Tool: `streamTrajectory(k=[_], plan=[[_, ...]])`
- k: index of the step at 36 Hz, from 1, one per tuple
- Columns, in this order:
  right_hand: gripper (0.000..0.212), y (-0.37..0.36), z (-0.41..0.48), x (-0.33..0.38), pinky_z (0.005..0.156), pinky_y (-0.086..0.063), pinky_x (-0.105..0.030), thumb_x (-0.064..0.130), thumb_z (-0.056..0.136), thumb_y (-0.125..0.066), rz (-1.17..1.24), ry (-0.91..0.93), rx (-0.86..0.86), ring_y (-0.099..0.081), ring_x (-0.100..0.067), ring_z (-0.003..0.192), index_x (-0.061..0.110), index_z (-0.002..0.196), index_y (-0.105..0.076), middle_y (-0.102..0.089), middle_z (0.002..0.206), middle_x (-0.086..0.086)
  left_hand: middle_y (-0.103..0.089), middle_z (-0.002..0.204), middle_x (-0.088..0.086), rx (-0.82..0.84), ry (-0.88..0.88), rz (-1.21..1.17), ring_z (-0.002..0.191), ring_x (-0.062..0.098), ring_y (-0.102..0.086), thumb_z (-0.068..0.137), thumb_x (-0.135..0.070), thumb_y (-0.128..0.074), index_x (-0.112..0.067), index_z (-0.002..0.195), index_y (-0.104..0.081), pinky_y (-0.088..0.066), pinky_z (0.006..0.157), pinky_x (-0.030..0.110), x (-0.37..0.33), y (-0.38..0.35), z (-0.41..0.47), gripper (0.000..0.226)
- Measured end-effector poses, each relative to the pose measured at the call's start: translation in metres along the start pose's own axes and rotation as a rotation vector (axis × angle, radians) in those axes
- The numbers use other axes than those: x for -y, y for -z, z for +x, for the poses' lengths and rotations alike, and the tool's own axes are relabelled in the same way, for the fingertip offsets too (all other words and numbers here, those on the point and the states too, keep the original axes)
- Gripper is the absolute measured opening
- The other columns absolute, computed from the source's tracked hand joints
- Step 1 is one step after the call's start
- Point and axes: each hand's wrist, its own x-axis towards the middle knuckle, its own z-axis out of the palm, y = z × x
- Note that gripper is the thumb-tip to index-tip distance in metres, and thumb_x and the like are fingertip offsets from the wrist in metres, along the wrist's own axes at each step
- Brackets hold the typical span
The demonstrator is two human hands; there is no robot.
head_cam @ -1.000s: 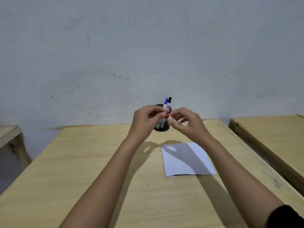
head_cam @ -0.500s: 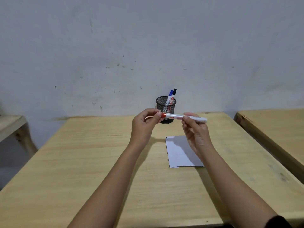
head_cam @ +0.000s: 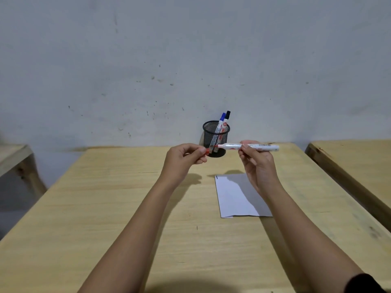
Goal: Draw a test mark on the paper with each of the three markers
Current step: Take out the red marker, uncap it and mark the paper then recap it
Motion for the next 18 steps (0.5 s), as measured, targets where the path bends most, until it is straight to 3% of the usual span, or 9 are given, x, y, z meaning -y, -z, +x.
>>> streamTrajectory(k=[3,7,9,12,18], plan=[[0.015,0.008,0.004,0.002,0.06,-0.05,-0.011,-0.001,0.09,-0.052,-0.052,0.004,0.002,-0.059,-0.004,0.058,0.007,0.081,-0.061,-0.062,0.058,0.005,-0.069,0.071,0.0,0.068,0.068,0.268,0.062,0.006,-0.065,0.083,-0.012,-0.069,-0.013,0.077,-0.072,-0.052,0.065,0.015,0.01,0.01,0.003,0.007],[0.016,0.013,0.005,-0.003,0.061,-0.053,-0.013,0.0,0.092,-0.051,-0.099,-0.012,0.0,-0.062,-0.007,0.059,0.007,0.08,-0.058,-0.065,0.061,0.002,-0.064,0.075,0.006,0.11,0.137,0.626,0.064,0.014,-0.056,0.078,-0.012,-0.071,-0.008,0.079,-0.072,-0.041,0.047,0.012,0.023,0.011,0.007,0.005],[0.016,0.013,0.005,-0.007,0.061,-0.054,-0.014,0.0,0.092,-0.05,-0.127,-0.021,0.001,-0.064,-0.009,0.061,0.007,0.079,-0.057,-0.068,0.063,-0.001,-0.059,0.075,0.004,0.148,0.152,0.732,0.066,0.016,-0.053,0.076,-0.007,-0.067,-0.006,0.08,-0.071,-0.042,0.052,0.014,0.026,0.008,0.008,0.005],[0.016,0.015,0.005,-0.012,0.061,-0.055,-0.015,0.0,0.092,-0.051,-0.179,-0.026,0.001,-0.065,-0.011,0.062,0.006,0.078,-0.058,-0.068,0.065,-0.004,-0.058,0.077,0.002,0.179,0.168,0.816,0.067,0.016,-0.052,0.075,-0.005,-0.064,-0.005,0.081,-0.07,-0.044,0.061,0.024,0.032,0.005,0.008,0.009],[0.011,0.02,0.006,-0.021,0.065,-0.054,-0.016,0.001,0.086,-0.061,-0.25,-0.012,-0.023,-0.062,-0.014,0.067,0.01,0.081,-0.057,-0.065,0.079,-0.011,-0.055,0.075,-0.002,0.216,0.162,0.844,0.064,0.011,-0.049,0.077,-0.007,-0.062,-0.005,0.084,-0.07,-0.039,0.055,0.02,0.04,-0.002,0.006,0.011]])
